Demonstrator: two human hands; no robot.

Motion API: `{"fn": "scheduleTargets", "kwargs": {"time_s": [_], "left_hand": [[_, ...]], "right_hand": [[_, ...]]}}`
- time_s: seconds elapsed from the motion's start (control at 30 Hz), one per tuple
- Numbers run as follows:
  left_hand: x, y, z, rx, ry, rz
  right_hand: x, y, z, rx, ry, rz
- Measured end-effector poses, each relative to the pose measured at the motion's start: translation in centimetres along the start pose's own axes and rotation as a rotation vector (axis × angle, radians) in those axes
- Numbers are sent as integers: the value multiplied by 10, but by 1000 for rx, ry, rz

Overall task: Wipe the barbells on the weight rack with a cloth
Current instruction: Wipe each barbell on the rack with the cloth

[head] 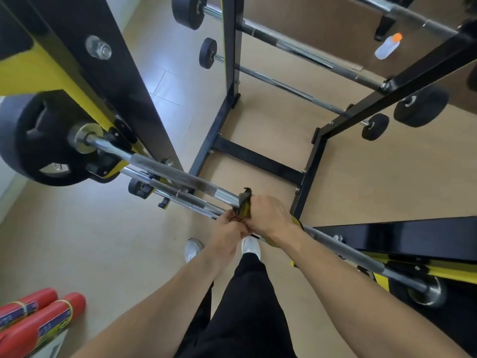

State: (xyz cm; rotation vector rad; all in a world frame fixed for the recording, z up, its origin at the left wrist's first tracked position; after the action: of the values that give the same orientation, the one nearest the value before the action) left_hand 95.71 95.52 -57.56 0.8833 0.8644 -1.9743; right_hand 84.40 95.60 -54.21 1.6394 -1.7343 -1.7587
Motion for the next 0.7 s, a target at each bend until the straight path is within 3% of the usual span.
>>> {"fn": "scheduleTargets", "kwargs": {"time_s": [0.5, 0.7], "left_hand": [[9, 81, 52, -193, 22, 86], [13, 121, 82, -251, -68, 104]], "right_hand": [[71, -7, -83, 0, 38, 2], [94, 0, -129, 16, 99, 89]]}}
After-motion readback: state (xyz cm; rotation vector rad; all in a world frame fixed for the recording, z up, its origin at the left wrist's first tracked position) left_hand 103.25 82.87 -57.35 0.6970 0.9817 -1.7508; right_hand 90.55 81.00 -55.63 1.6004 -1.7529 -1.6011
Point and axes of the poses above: each hand's wrist, its own x-axis towards the middle knuckle, its own y-axis out of the back of the hand, z = x × y, the point moved 10 cm from there along x, towards the middle knuckle, and after that the axes turned 1 degree about -x, right-handed, at the moved point
